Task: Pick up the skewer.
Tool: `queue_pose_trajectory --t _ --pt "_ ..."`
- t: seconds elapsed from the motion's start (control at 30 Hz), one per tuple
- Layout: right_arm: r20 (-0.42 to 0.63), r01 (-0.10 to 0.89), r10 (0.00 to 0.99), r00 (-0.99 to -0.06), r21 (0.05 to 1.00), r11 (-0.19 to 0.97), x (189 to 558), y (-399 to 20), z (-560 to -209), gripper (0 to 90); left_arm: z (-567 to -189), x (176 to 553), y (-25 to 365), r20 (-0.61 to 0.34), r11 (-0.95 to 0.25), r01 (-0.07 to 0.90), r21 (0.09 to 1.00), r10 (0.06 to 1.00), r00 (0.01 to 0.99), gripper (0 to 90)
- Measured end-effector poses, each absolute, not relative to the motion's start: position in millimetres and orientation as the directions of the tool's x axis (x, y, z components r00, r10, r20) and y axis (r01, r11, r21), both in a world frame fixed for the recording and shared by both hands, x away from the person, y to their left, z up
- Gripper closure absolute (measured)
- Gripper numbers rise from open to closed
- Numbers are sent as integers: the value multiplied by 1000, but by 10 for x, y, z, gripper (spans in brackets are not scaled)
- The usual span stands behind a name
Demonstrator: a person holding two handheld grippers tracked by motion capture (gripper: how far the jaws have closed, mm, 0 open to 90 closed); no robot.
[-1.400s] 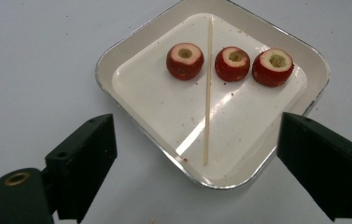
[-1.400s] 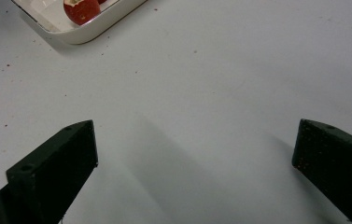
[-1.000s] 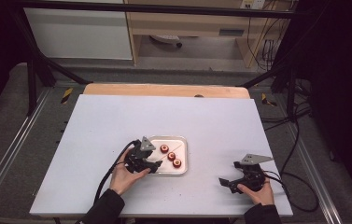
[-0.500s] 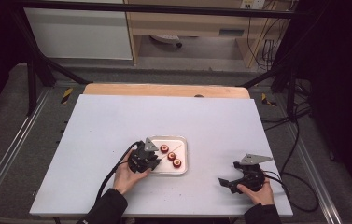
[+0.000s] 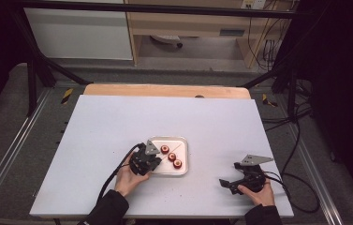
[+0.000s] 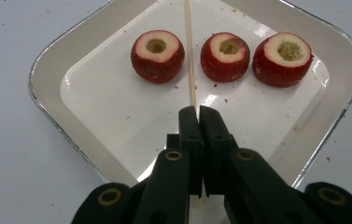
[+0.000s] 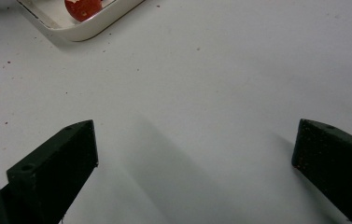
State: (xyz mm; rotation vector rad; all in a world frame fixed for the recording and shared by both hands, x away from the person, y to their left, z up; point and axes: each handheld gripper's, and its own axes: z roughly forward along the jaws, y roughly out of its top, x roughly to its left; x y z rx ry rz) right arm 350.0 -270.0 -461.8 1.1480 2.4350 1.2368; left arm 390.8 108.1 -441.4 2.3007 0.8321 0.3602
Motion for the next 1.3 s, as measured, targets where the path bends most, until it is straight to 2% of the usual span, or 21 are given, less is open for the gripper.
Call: queue_pose_trajectory --t 0.63,0.83,0.97,1.3 --pt "144 536 700 -699 754 379 3484 -2639 -4574 6 -4200 3785 1208 14 -542 428 723 631 776 886" --pt "71 502 707 -704 754 424 3476 -2517 -4510 6 -4126 3718 1171 10 -555 412 723 604 797 886" --pt "-5 462 686 -727 735 496 3463 -2396 -4451 13 -4067 3673 1139 9 -565 398 722 583 812 885" --pt "-223 299 569 -792 671 678 3392 -2064 -4300 66 -3980 3568 977 30 -628 349 696 511 859 886"
